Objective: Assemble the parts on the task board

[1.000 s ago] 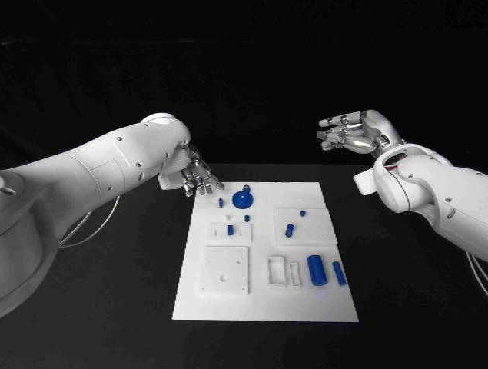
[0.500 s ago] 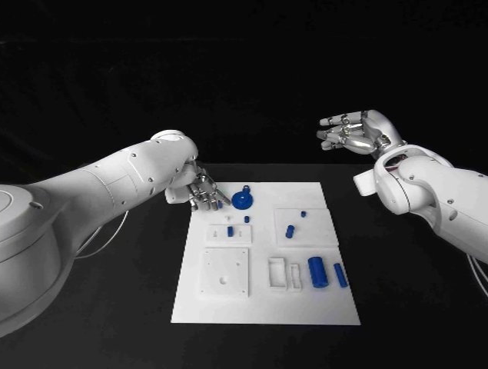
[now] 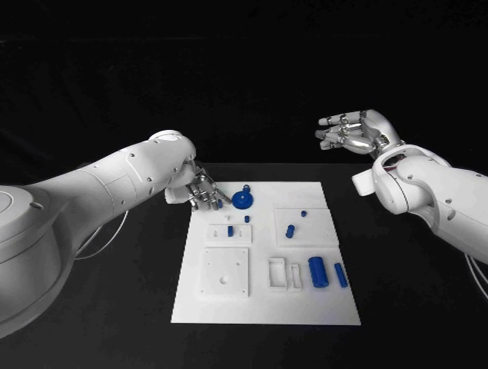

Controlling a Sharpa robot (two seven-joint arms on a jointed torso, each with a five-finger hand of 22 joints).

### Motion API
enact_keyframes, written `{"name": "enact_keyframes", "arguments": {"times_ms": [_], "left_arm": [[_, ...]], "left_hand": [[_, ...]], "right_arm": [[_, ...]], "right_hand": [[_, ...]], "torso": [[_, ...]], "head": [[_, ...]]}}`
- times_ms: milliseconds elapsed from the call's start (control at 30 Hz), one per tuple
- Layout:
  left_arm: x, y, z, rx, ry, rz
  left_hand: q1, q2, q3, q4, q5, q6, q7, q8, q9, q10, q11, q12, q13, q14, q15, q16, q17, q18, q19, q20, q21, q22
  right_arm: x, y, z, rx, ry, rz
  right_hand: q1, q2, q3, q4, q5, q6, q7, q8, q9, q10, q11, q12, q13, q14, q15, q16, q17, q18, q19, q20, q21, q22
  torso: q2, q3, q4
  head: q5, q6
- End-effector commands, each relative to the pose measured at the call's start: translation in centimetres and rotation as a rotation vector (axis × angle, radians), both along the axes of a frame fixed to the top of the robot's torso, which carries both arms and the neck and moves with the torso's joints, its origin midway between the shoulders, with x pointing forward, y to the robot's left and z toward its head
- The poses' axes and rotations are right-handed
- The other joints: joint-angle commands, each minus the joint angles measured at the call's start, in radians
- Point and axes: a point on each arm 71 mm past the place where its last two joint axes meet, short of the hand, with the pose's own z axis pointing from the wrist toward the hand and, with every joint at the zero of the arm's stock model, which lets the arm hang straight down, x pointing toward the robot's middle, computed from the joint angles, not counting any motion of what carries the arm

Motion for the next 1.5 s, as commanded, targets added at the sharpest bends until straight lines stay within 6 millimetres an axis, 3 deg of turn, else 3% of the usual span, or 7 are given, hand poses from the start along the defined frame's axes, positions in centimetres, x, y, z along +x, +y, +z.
{"name": "enact_keyframes", "arguments": {"times_ms": [33,533,600,633,700,833,1500], "left_arm": [[-0.13,-0.49,-0.37,-0.018,0.008,-0.012],[0.10,-0.09,-0.27,-0.003,-0.013,0.028],[0.13,-0.12,-0.24,-0.005,-0.018,0.030],[0.14,-0.14,-0.23,-0.005,-0.020,0.030],[0.16,-0.18,-0.21,-0.008,-0.025,0.032],[0.20,-0.22,-0.17,-0.011,-0.031,0.038],[0.24,-0.35,-0.12,-0.032,-0.042,0.043]], "left_hand": [[0.000,0.013,0.004,-0.002,0.007,-0.010,0.002,-0.003,-0.004,0.026,0.004,-0.004,0.001,-0.008,0.001,0.005,-0.002,-0.012,-0.003,0.005,0.004,0.020],[0.010,0.036,0.002,-0.032,0.038,-0.011,-0.002,0.022,0.005,0.025,0.002,-0.001,0.005,-0.007,0.000,0.009,-0.008,-0.012,-0.002,0.004,0.006,0.020],[0.015,0.038,0.003,-0.038,0.059,-0.014,-0.002,0.023,0.007,0.025,0.002,-0.001,0.005,-0.007,0.000,0.010,-0.009,-0.012,-0.002,0.004,0.006,0.020],[0.024,0.042,0.008,-0.045,0.094,-0.015,-0.003,0.024,0.008,0.025,0.001,-0.001,0.005,-0.007,-0.001,0.010,-0.009,-0.012,-0.002,0.004,0.006,0.020],[0.033,0.048,0.011,-0.052,0.103,-0.015,-0.003,0.024,0.009,0.025,0.001,-0.001,0.005,-0.007,-0.001,0.010,-0.009,-0.012,-0.002,0.003,0.007,0.020],[0.076,0.069,0.027,-0.077,0.098,-0.018,-0.005,0.025,0.010,0.024,0.000,-0.002,0.005,-0.007,-0.002,0.010,-0.010,-0.013,-0.002,0.003,0.007,0.020],[0.152,0.101,0.043,-0.128,0.114,-0.006,-0.016,0.041,0.022,0.024,-0.005,-0.002,0.004,-0.005,-0.005,0.013,-0.007,-0.014,-0.003,0.001,0.009,0.021]], "right_arm": [[0.00,0.10,0.08,0.004,-0.006,0.006],[0.07,0.14,0.00,0.004,-0.002,0.009],[0.08,0.14,-0.01,0.003,-0.001,0.009],[0.08,0.14,-0.01,0.004,-0.002,0.008],[0.08,0.15,0.00,0.004,-0.002,0.009],[0.09,0.14,-0.01,0.003,-0.002,0.009],[0.17,0.13,-0.13,0.000,0.007,0.012]], "right_hand": [[-0.004,0.003,-0.005,-0.001,0.005,-0.009,0.000,0.001,-0.001,-0.007,0.003,-0.003,-0.001,-0.005,0.002,-0.003,-0.001,0.010,-0.007,0.003,0.006,-0.001],[-0.003,0.004,-0.007,-0.001,0.004,-0.011,0.001,0.001,-0.001,-0.007,0.004,-0.003,-0.001,-0.006,0.002,-0.003,-0.002,0.010,-0.008,0.003,0.006,-0.001],[-0.003,0.005,-0.010,-0.003,0.006,-0.009,0.000,0.001,-0.001,-0.008,0.004,-0.003,-0.001,-0.007,0.002,-0.003,-0.001,0.010,-0.009,0.004,0.007,-0.001],[-0.003,0.005,-0.010,-0.003,0.006,-0.009,0.000,0.001,-0.001,-0.008,0.004,-0.003,-0.001,-0.007,0.002,-0.003,-0.001,0.010,-0.009,0.004,0.007,-0.001],[-0.003,0.006,-0.010,-0.002,0.007,-0.007,0.000,0.001,-0.001,-0.007,0.004,-0.003,-0.001,-0.006,0.002,-0.003,-0.001,0.010,-0.009,0.003,0.007,-0.001],[-0.004,0.006,-0.010,-0.002,0.008,-0.006,0.000,0.001,-0.001,-0.006,0.003,-0.003,-0.001,-0.006,0.002,-0.003,-0.001,0.010,-0.008,0.003,0.008,-0.001],[-0.006,0.006,-0.009,-0.003,0.015,-0.005,0.000,0.001,-0.001,-0.007,0.003,-0.003,-0.001,-0.007,0.002,-0.003,-0.001,0.010,-0.010,0.004,0.007,-0.001]], "torso": [[0.001,-0.0008,0.0011],[0.003,-0.0008,0.0041],[0.003,-0.0006,0.0047],[0.003,-0.0006,0.0049],[0.004,-0.0007,0.0051],[0.004,-0.0007,0.0052],[0.005,-0.0019,0.0080]], "head": [[-0.002,0.000],[-0.008,0.001],[-0.007,0.000],[-0.007,0.000],[-0.009,0.000],[-0.009,0.001],[-0.008,0.001]]}}
